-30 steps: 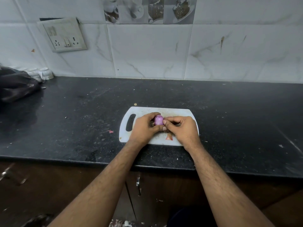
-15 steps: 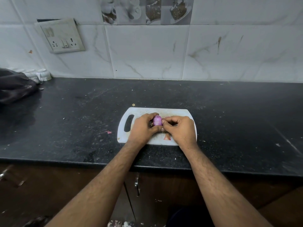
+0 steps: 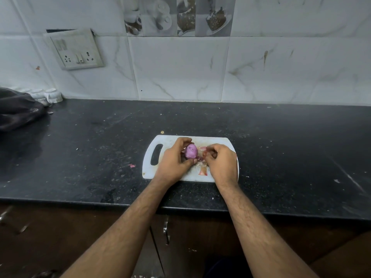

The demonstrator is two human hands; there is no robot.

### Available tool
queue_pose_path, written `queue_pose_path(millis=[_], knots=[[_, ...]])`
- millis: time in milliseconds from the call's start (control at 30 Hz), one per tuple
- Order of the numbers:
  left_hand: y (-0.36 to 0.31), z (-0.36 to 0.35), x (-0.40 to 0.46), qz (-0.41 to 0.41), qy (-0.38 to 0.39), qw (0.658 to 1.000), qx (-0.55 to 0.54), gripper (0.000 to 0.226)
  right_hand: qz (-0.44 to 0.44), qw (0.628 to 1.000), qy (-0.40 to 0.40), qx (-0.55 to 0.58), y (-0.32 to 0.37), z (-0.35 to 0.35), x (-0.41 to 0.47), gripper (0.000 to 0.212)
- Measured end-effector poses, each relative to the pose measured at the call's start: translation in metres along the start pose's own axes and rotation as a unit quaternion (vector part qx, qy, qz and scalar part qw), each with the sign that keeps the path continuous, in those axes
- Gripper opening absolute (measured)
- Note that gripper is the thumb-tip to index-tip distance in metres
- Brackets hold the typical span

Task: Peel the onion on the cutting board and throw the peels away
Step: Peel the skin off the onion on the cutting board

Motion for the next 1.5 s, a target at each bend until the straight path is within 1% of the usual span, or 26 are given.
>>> queue_pose_path(millis=[67,100,133,200,267,333,400,500,567,700,800,933,1033,1233,1500], knots=[[0.0,0.0,0.0,-0.01,-0.006,1.0,0.008,0.06,0.025,1.0,-0.007,0.007,0.001,0.001,0.0,0.037],[0.0,0.0,0.0,-0.015,-0.006,1.0,0.01,0.06,0.033,0.999,-0.003,0.029,0.003,0.002,0.0,0.038],[0.001,-0.001,0.0,-0.017,-0.005,1.0,0.011,0.06,0.039,0.998,0.012,0.056,0.005,0.002,-0.001,0.036],[0.001,-0.001,0.0,-0.023,-0.001,1.0,0.011,0.063,0.06,0.992,0.07,0.089,0.009,-0.001,-0.004,0.032],[0.002,-0.002,0.0,-0.023,0.006,1.0,0.004,0.069,0.085,0.988,0.106,0.073,0.011,-0.004,-0.006,0.031],[0.004,-0.003,0.001,-0.01,0.007,1.0,-0.007,0.072,0.07,0.988,0.1,0.092,0.008,-0.004,-0.003,0.024],[0.005,-0.001,0.004,0.0,0.0,1.0,0.002,0.072,0.031,0.983,0.105,0.149,0.005,-0.001,-0.001,0.018],[0.007,-0.001,0.006,0.001,-0.014,0.999,0.032,0.063,0.004,0.976,0.116,0.185,0.003,0.0,-0.001,0.01],[0.009,-0.002,0.005,0.011,-0.019,1.0,0.013,0.058,-0.005,0.978,0.109,0.18,0.004,0.0,-0.001,0.008],[0.007,-0.001,0.003,0.005,-0.013,1.0,-0.016,0.056,-0.006,0.98,0.09,0.18,0.006,0.002,-0.003,0.009],[0.005,0.002,0.003,0.002,-0.026,0.999,-0.039,0.058,0.015,0.982,0.09,0.164,0.005,0.0,-0.003,0.007],[0.003,0.002,0.002,0.01,-0.02,0.998,-0.066,0.068,0.045,0.988,0.068,0.134,0.006,0.0,-0.003,0.01],[0.0,0.002,0.002,-0.005,-0.018,0.998,-0.059,0.062,0.079,0.99,0.057,0.105,0.009,0.003,-0.005,0.011],[0.002,0.003,0.001,0.001,-0.015,0.999,-0.041,0.059,0.06,0.989,0.065,0.119,0.007,0.004,-0.006,0.014],[0.005,0.002,0.001,0.018,-0.013,0.999,-0.037,0.06,0.029,0.992,0.059,0.106,0.006,0.002,-0.006,0.007]])
Point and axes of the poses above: each hand's wrist, its own x-axis towards the middle knuckle, its own z-axis out of the back of the hand, y = z × x, the point moved 3 cm from there along x, towards the middle knuckle, and after that the axes turned 13 degrees about -y, right-handed, at the moved point
